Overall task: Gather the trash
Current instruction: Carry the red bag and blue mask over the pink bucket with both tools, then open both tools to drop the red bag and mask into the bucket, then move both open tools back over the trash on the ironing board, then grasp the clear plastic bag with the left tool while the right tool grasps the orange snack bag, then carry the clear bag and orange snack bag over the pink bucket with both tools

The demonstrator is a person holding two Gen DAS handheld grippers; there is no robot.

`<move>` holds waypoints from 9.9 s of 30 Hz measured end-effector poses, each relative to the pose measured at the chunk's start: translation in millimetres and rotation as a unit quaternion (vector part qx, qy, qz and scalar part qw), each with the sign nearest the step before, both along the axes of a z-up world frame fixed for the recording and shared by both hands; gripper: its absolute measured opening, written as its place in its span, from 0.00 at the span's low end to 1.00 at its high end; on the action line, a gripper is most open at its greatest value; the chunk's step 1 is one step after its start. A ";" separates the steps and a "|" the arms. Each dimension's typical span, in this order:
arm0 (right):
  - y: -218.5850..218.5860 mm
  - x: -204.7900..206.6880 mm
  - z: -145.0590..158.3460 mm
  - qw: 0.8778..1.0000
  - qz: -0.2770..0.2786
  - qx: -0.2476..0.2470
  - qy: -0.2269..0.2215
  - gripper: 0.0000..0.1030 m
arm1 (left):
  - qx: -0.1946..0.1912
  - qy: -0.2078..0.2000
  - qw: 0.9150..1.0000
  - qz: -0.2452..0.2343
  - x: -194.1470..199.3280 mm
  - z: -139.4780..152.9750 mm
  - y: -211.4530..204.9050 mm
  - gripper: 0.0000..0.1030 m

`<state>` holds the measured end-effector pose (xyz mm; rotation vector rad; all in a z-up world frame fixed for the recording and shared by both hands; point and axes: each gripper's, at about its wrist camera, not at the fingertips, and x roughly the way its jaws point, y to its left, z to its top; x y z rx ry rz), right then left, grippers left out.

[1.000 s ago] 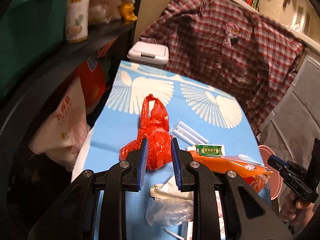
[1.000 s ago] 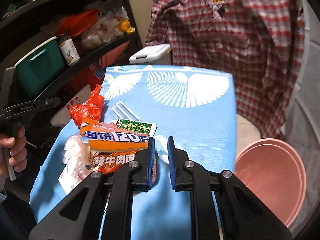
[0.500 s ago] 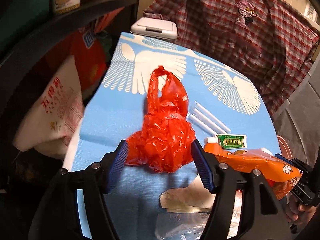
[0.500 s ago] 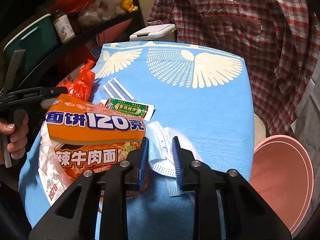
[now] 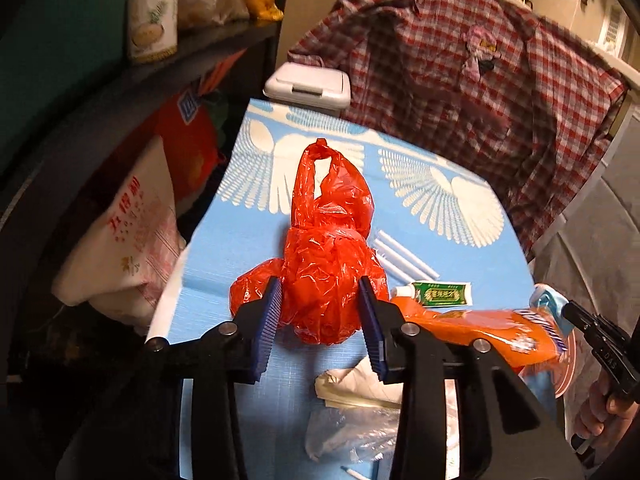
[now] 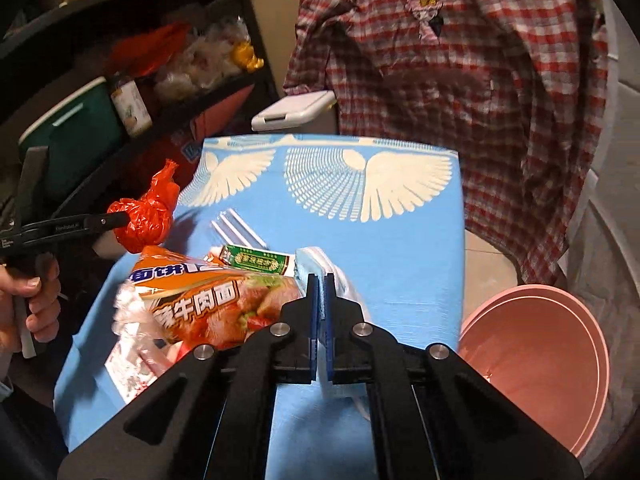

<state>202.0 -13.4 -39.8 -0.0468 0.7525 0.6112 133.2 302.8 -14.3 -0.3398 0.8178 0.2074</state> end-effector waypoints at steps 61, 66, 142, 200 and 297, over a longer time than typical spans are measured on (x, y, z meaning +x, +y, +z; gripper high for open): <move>-211.6 -7.6 23.8 0.973 -0.230 -0.018 -0.013 0.03 | 0.020 -0.016 0.963 -0.269 37.2 6.0 -341.3 0.37; -212.1 -3.4 19.3 0.973 -0.230 -0.025 -0.009 0.03 | 0.024 -0.005 0.961 -0.276 43.6 -3.6 -354.2 0.37; 14.6 -93.5 60.4 0.992 -0.035 -0.041 -0.110 0.23 | 0.042 -0.019 0.992 -0.116 -61.5 21.2 -89.5 0.36; 41.0 -62.8 36.0 0.992 0.009 -0.060 -0.111 0.00 | -0.018 0.024 0.993 -0.117 -41.2 -6.0 -62.8 0.27; -165.5 -68.5 100.0 0.969 -0.196 0.016 -0.147 0.00 | 0.017 -0.086 0.980 -0.180 -21.0 56.2 -222.7 0.27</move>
